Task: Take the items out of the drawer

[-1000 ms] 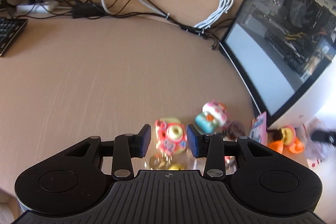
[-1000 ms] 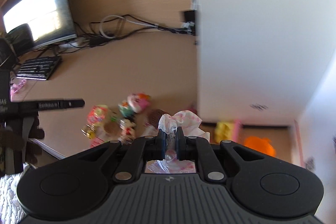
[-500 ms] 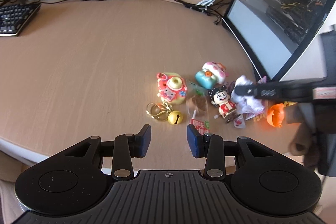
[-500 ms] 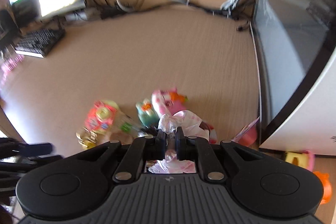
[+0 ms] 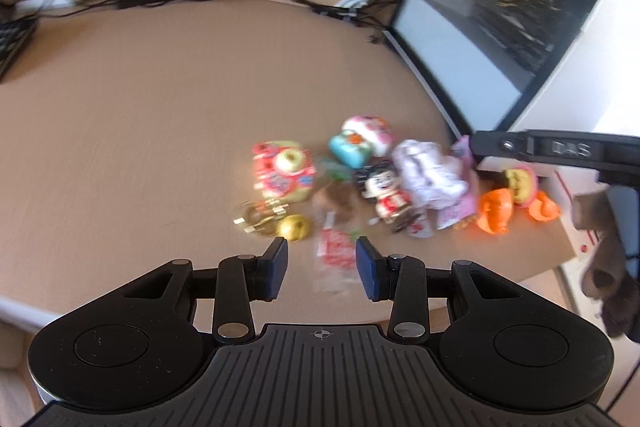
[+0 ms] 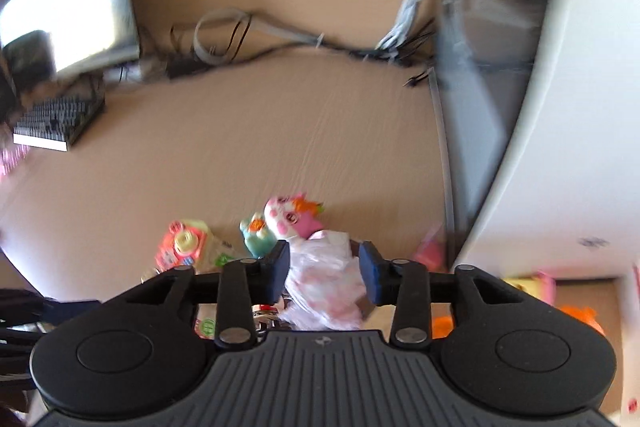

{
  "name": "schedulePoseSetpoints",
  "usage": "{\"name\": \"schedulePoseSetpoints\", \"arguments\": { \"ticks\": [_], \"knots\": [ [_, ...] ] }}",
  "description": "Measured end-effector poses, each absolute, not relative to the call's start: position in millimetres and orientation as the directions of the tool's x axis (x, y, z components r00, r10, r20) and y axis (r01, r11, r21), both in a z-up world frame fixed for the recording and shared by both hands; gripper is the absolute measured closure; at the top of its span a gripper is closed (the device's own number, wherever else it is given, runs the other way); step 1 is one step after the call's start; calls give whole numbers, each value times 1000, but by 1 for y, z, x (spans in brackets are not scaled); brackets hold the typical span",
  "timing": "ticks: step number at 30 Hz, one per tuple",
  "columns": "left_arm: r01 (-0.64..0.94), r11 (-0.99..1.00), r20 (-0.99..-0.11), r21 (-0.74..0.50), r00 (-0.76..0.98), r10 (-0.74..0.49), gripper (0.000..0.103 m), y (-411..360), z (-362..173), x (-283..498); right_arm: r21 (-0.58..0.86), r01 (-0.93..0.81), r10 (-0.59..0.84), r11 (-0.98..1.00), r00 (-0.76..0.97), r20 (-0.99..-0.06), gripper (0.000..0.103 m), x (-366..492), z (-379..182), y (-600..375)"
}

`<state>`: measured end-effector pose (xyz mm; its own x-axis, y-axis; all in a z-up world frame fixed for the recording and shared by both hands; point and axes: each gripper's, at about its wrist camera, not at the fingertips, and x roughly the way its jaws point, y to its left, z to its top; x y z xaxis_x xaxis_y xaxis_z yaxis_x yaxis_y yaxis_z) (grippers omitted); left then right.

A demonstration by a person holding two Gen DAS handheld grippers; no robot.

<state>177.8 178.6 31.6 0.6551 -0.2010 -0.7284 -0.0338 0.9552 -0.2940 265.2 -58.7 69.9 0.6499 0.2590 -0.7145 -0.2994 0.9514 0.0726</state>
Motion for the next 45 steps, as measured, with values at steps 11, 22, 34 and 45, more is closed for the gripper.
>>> {"name": "schedulePoseSetpoints", "arguments": {
  "ticks": [11,22,34,45],
  "knots": [
    [86,936,-692,-342,651,-313,62,144,14,201,35,-66,71,997,689,-722,56,181,70,-122],
    [-6,957,-605,-291,775,-179,62,161,56,127,114,8,66,993,775,-629,41,115,75,-160],
    [-146,968,-535,-205,844,14,62,61,69,-44,147,-236,275,961,883,-380,18,-29,75,-199],
    [-157,984,-662,-82,747,64,62,-21,4,-122,125,-262,287,957,798,-530,18,-103,4,-213]
  ]
}}
